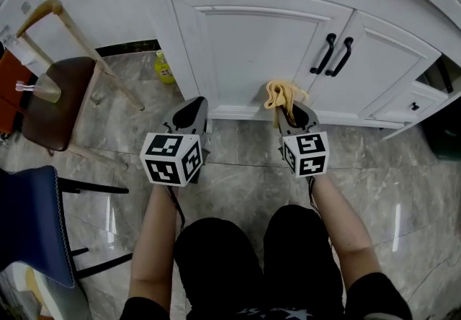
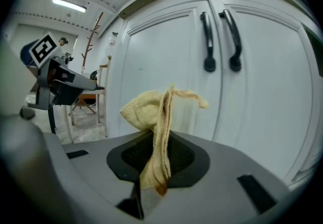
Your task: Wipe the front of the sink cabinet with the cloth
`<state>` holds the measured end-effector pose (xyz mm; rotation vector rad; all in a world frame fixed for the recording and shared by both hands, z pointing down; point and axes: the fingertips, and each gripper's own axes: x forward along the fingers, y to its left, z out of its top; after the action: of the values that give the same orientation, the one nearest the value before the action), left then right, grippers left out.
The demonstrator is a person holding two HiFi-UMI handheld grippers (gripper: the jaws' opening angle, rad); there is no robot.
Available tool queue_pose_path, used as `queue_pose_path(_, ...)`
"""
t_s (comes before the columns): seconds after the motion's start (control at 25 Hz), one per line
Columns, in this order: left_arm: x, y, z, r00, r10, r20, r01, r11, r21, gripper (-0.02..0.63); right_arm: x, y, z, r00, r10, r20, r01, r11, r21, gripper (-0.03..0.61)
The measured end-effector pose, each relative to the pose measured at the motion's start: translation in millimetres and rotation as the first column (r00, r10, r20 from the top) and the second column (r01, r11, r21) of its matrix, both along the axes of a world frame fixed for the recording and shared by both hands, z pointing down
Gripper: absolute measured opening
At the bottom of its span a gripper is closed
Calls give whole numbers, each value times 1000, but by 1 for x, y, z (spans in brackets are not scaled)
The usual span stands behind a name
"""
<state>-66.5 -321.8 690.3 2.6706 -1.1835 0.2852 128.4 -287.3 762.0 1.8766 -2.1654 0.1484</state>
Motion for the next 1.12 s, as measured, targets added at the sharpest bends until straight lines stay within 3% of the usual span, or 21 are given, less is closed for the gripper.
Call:
queue_pose_path(0.36,-62,-2,26,996,-88,-20,87,995,-40,14,-125,-36,27,963,-271,2,271,963,2,84)
queue_pose_path(0.6,-86,-1,52,992,-126,-7,126,990,-61,14,-174,-54,64,943,-333,-6,332,942,-55,84)
queue_pose_path(0.8,-88,-2,66,990,-138,-15,137,987,-82,14,-162,-63,69,953,-302,-13,301,952,-53,84)
queue_pose_path(1.12,-54,3,67,997,-81,5,81,994,-79,15,-89,-45,69,978,-208,-10,207,977,-50,84)
